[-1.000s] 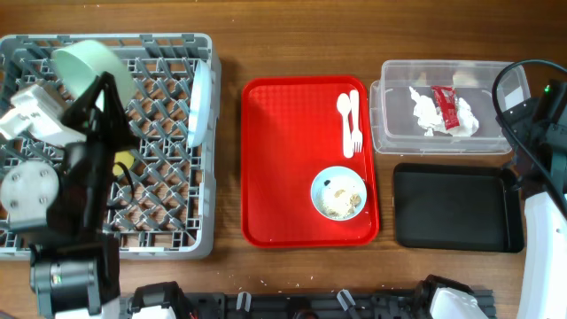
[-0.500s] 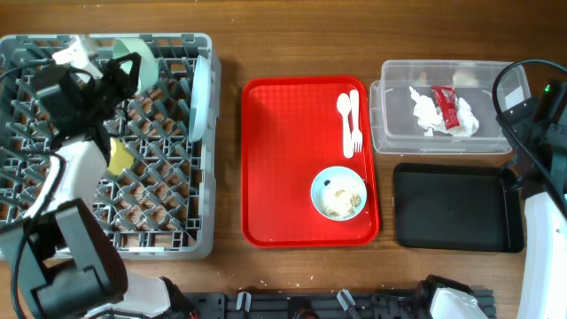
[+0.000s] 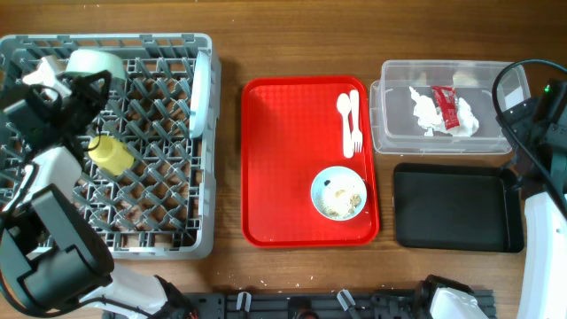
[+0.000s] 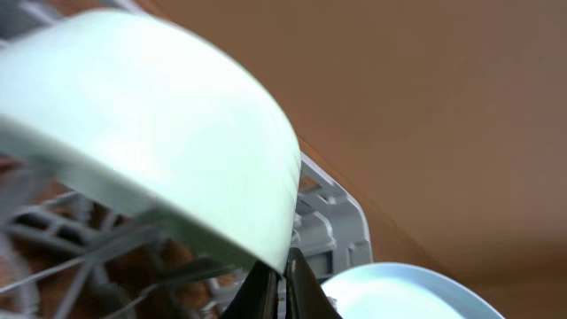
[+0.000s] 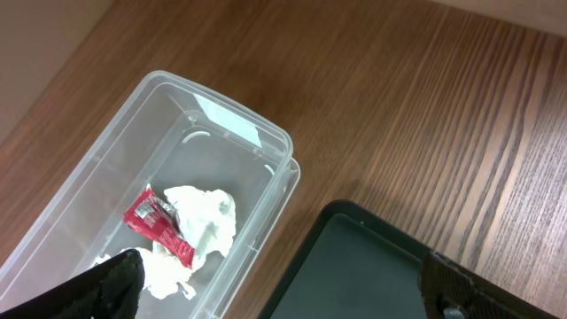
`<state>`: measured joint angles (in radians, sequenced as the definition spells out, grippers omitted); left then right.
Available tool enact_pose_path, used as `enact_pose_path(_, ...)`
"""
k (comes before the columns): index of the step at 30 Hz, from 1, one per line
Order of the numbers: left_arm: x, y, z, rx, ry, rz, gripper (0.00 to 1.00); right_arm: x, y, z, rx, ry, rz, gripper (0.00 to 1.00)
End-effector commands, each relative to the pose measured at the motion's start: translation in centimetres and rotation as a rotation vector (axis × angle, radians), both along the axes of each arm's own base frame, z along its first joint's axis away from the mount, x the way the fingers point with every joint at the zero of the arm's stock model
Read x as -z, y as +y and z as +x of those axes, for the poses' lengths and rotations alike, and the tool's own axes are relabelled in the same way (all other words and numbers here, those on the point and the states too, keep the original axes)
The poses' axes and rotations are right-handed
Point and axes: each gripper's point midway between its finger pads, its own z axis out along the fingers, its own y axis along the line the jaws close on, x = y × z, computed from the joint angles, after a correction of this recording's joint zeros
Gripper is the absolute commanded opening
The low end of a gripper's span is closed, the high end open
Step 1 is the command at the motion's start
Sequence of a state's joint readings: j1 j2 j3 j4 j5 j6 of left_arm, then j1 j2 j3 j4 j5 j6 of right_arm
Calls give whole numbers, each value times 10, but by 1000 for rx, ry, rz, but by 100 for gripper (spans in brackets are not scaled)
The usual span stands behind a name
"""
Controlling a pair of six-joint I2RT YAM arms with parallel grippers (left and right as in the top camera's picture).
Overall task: Sort waste into correct bins and load items into the dishwasher rack
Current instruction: 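Carry the green bowl with the left gripper into the dish rack, then release the green bowl in the rack and lift the left gripper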
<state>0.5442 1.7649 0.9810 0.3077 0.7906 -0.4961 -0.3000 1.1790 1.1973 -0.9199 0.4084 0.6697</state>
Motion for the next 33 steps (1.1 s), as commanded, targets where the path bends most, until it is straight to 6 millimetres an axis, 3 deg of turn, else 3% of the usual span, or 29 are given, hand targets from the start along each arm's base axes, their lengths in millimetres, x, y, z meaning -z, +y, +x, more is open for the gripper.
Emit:
enact_pose_path(1,6,21,-8,-77,38,-107,20,1,-1,0,13,-5,4,100)
enact_pose_path(2,5,24,-9,-82,38,-123,29,1,-1,0,13,-4,4,100)
enact_pose_path(5,-4,26,-17,-57,22,-172,93,1,-1,0,13,-5,4,100)
enact_pose_path(6,-8,27,-20,-52,20,-206,100,1,-1,0,13,-5,4,100)
enact_pose_path(9,-30,26,-30,-15,-17,-244,100,1,-1,0,13,-4,4,100)
enact_pose_path(10,-41,23,-32,0,-39,-233,94,1,-1,0,13,-4,4,100)
enact_pose_path(11,-50,22,-34,4,-57,-219,60,1,-1,0,13,-4,4,100)
enact_pose_path(12,-67,15,-34,17,-88,-192,12,1,-1,0,13,-4,4,100)
enact_pose_path(13,-76,10,-33,14,-106,-168,4,1,-1,0,13,-5,4,100)
enact_pose_path(15,-83,4,-23,-20,-127,-112,4,1,-1,0,12,-4,4,100)
enact_pose_path(18,-65,-5,0,-82,-119,239,4,1,-1,0,13,-4,4,100)
enact_pose_path(21,-46,23,6,-307,-1,521,4,1,-1,0,12,-4,4,100)
enact_pose_path(23,-37,27,9,-337,42,661,9,1,-1,0,13,-4,4,100)
enact_pose_path(28,14,27,16,-263,133,716,7,1,-1,0,13,-4,4,100)
enact_pose_path(33,34,30,6,-241,215,715,6,1,-1,0,13,-4,4,100)
